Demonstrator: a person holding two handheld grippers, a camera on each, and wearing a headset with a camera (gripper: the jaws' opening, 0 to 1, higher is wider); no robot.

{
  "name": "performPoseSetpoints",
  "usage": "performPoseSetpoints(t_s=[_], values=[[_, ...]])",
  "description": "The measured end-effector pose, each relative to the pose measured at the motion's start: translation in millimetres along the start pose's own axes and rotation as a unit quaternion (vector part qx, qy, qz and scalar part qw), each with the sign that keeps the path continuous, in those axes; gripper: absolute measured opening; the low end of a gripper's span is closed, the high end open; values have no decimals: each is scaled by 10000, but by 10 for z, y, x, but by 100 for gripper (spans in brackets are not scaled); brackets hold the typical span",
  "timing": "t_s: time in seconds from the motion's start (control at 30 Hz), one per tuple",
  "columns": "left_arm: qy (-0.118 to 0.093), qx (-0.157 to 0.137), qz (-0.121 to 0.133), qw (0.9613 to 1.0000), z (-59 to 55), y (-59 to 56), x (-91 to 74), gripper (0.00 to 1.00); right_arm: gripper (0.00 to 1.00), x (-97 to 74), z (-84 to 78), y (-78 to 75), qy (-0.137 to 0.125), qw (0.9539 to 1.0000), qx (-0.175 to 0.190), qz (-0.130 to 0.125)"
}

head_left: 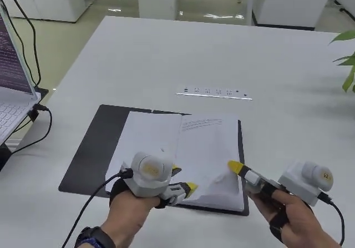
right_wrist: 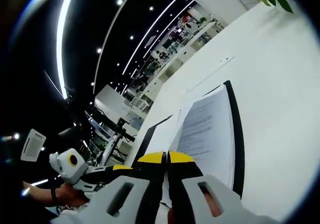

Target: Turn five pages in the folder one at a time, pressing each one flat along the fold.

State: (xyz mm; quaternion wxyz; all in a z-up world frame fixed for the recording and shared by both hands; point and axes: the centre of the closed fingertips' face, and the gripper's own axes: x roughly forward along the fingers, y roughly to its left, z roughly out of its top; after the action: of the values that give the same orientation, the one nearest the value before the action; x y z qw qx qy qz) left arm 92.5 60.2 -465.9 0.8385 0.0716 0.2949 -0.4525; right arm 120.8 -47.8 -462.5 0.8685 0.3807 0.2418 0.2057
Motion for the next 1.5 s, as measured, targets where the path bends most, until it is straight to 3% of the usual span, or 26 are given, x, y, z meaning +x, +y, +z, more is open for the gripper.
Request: performPoseSetpoints(t_s=[0.23,0.37,0.63,0.8,1.03,1.27,1.4,1.5], values=[[-120,-103,161,9997,56,165,-211,42,0,57,27,124,-39,9999,-21,95],[-232,-316,225,9990,96,268,-341,45,0,94,33,204,-68,9999,-30,126],[-348,-252,440,9981,109,465,-577,51,0,219,32,376,-98,9996,-32,244],[-474,-360,514,9969,132,551,-729,56,0,330,33,504,-167,9994,35,316],[-470,-248,682,9963,48,690,-979,63,0,532,-2,716,-85,9988,-50,479],[-470,-238,873,9948,-50,878,-1273,64,0,746,-53,967,-31,9977,-101,677],[-459,-197,919,9945,-80,923,-1406,65,0,849,-103,1111,7,9966,-135,807],[-494,-320,952,9937,-109,989,-1493,66,0,921,-151,1173,59,9962,-139,862]])
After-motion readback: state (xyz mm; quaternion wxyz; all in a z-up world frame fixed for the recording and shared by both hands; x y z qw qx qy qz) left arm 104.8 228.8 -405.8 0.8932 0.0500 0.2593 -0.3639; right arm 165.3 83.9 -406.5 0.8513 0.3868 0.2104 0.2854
